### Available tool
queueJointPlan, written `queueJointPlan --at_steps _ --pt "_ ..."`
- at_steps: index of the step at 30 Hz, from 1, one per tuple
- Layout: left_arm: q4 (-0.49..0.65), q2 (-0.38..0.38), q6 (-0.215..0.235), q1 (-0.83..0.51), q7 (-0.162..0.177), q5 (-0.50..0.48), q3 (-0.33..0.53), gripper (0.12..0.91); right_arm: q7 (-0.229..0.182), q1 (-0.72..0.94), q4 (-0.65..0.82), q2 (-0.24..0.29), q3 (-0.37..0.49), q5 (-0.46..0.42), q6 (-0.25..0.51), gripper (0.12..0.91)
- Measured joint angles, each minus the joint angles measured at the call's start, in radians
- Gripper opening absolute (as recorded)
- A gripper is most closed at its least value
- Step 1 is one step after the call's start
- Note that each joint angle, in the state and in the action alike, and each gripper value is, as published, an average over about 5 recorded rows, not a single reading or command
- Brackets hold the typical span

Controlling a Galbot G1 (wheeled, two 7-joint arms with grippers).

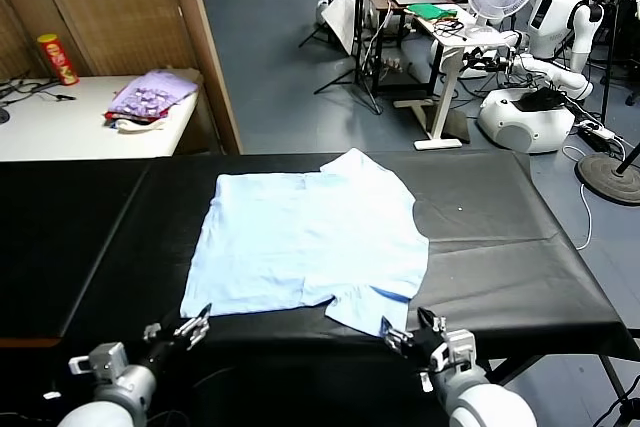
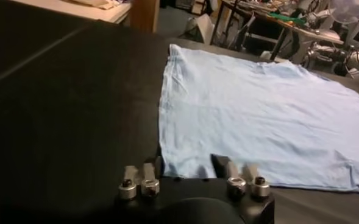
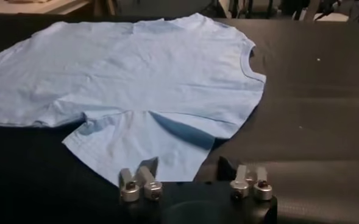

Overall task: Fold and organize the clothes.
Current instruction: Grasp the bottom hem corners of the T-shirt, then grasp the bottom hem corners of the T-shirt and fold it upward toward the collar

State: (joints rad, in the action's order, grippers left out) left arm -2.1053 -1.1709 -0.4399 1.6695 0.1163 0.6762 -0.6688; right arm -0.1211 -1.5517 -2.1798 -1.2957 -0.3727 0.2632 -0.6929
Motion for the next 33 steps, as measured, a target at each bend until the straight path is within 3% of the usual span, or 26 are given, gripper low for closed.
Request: queueJointPlan --at_steps 3,10,15,22,33 --pt "-0.009 0.001 0.003 0.010 -0.002 -0.006 0.000 0.150 -0.013 -0.021 -0.020 -0.001 -0.014 -0.001 0.005 0.122" --pt "-0.068 0.015 0.007 0.074 0.003 -0.016 -0.021 0.133 -0.023 -0.112 -0.136 0.001 -0.061 0.000 0.017 0.122" --pt "-0.131 0.031 0.027 0.141 0.008 0.009 -0.064 0.133 -0.018 -0.132 -0.184 0.004 -0.084 0.007 0.079 0.122" --pt "-0.146 0.007 0.067 0.079 0.024 -0.006 -0.071 0.133 0.023 -0.021 -0.093 0.033 -0.088 0.019 0.197 0.122" --pt "-0.023 -0.015 0.093 -0.149 0.009 -0.151 0.007 0.133 0.111 0.220 0.130 0.081 -0.026 -0.034 0.279 0.122"
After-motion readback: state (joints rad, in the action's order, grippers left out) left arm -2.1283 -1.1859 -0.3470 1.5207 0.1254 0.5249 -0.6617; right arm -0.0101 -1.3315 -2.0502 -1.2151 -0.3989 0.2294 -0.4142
